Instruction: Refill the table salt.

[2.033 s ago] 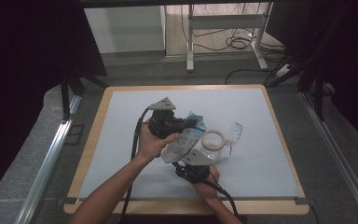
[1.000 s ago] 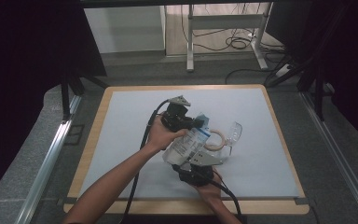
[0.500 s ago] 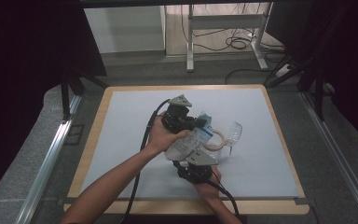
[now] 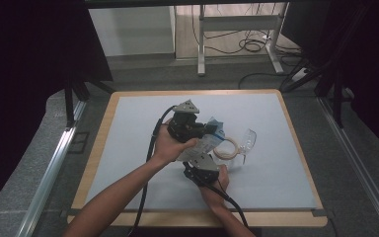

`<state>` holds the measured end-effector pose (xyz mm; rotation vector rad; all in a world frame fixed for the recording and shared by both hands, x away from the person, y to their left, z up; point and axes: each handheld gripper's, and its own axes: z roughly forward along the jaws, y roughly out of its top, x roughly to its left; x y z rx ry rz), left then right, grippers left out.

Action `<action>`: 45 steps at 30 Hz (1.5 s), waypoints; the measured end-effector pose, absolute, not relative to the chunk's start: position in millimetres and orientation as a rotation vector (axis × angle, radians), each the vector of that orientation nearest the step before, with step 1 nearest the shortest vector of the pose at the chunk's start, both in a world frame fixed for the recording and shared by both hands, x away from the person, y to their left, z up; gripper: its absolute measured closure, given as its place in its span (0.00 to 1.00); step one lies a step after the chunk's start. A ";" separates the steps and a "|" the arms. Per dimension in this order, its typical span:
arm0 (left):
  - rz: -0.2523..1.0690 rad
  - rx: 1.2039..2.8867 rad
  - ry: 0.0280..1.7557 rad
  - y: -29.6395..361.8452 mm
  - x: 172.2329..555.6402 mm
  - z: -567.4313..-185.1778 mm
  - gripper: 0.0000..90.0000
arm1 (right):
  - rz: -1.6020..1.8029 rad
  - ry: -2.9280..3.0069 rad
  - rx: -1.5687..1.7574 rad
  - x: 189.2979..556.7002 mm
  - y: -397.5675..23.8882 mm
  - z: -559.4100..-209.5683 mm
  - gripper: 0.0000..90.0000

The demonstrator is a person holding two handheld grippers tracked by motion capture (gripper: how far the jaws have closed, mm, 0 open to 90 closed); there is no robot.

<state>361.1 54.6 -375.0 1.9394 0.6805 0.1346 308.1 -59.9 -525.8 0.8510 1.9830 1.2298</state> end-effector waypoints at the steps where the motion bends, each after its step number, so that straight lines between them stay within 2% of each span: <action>1: 0.130 1.935 0.684 55.3 361.1 -374.9 1.00 | 1.220 1.983 0.841 308.3 -59.8 -526.1 0.55; 9: 0.132 1.935 0.680 53.9 360.2 -374.1 1.00 | 1.238 1.988 0.839 307.8 -62.5 -524.5 0.59; 16: 0.152 1.995 0.669 48.2 366.0 -375.3 1.00 | 1.445 2.091 0.849 302.5 -70.2 -522.0 0.62; 31: 0.112 2.079 0.679 34.9 392.9 -378.9 1.00 | 1.654 2.180 0.876 301.3 -87.3 -518.4 0.65; 45: 0.087 2.128 0.671 22.3 405.7 -379.2 1.00 | 1.689 2.133 0.942 298.9 -93.1 -516.4 0.65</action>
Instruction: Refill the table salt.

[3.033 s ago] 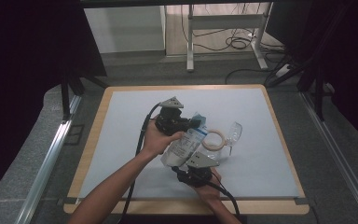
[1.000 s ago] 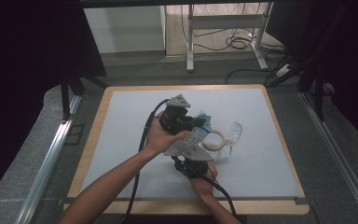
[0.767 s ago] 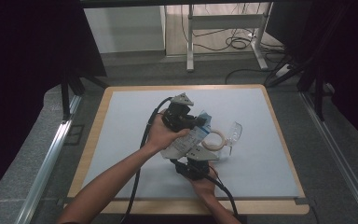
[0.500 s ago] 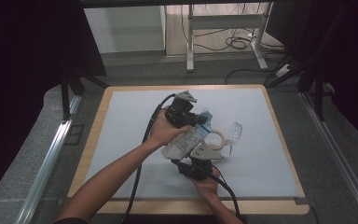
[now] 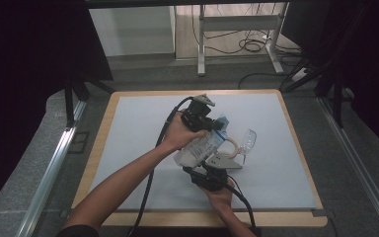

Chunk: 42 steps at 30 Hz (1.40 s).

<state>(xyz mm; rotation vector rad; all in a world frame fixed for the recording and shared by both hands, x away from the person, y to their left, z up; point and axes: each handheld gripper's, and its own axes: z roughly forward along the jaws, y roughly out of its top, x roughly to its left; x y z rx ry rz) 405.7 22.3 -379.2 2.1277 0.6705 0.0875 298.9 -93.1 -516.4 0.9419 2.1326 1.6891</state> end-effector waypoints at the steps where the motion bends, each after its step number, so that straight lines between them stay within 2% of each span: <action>1: 0.085 2.133 0.672 21.5 407.1 -379.6 1.00 | 1.691 2.127 0.951 298.9 -92.8 -516.3 0.65; 42: 0.032 2.270 0.652 -0.5 432.7 -386.3 1.00 | 1.714 2.006 1.073 294.9 -86.4 -508.3 0.65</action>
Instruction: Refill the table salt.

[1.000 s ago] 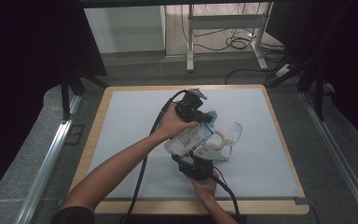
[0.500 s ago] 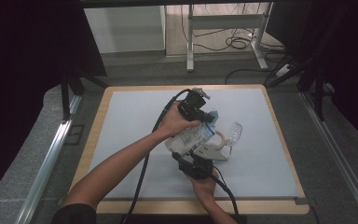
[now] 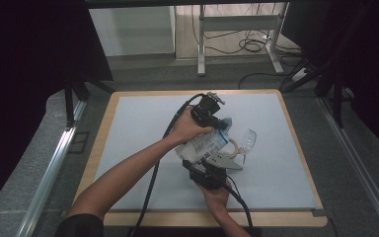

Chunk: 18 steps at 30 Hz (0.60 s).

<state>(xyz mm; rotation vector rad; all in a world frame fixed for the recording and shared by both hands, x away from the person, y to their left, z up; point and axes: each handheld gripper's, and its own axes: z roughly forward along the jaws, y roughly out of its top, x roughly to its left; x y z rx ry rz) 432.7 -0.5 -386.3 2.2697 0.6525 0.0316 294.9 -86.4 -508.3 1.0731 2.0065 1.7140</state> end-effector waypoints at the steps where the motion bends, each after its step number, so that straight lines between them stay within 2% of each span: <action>1: 0.030 2.271 0.653 -0.9 433.0 -386.3 1.00 | 1.717 2.009 1.077 294.8 -86.6 -507.8 0.65; 18: 0.035 2.322 0.637 -8.0 434.4 -384.3 1.00 | 1.736 1.993 1.092 295.0 -85.9 -503.5 0.66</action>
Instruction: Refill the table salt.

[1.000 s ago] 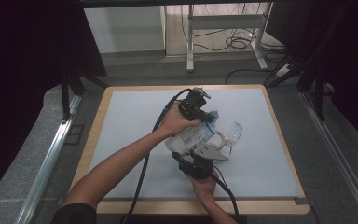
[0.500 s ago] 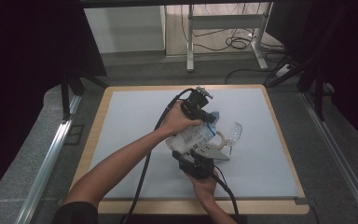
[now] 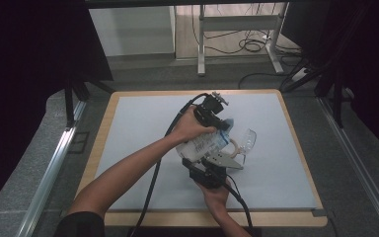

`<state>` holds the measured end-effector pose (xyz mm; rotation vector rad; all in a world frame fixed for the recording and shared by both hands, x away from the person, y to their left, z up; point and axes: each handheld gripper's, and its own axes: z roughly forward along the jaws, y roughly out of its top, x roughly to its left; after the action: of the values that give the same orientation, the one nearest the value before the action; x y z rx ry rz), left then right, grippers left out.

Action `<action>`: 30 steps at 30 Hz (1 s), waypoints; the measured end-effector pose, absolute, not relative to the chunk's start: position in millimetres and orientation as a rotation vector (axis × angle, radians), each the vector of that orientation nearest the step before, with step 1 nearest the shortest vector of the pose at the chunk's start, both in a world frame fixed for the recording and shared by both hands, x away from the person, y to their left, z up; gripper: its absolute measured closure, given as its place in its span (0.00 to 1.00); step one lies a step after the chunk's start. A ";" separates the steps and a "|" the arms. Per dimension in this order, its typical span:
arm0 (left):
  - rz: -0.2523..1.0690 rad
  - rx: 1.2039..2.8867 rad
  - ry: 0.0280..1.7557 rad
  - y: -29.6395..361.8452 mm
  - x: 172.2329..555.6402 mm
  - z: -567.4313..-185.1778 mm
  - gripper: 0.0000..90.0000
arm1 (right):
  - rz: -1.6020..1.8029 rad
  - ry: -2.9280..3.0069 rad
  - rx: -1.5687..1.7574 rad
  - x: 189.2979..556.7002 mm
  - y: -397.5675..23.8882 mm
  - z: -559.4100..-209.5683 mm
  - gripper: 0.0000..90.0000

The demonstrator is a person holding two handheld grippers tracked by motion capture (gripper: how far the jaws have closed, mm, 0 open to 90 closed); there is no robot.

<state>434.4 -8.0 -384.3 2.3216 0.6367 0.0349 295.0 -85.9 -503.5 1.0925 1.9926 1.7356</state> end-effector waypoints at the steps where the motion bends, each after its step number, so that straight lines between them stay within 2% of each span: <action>1: 0.033 2.324 0.635 -7.9 434.6 -384.3 1.00 | 1.742 1.991 1.094 294.8 -85.9 -503.2 0.66; 30: 0.031 2.363 0.630 -8.7 436.4 -386.1 0.99 | 1.825 2.004 1.081 295.9 -89.2 -505.4 0.66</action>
<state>436.4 -8.7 -386.1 2.3627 0.6298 0.0307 295.9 -89.2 -505.4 1.0810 2.0039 1.8250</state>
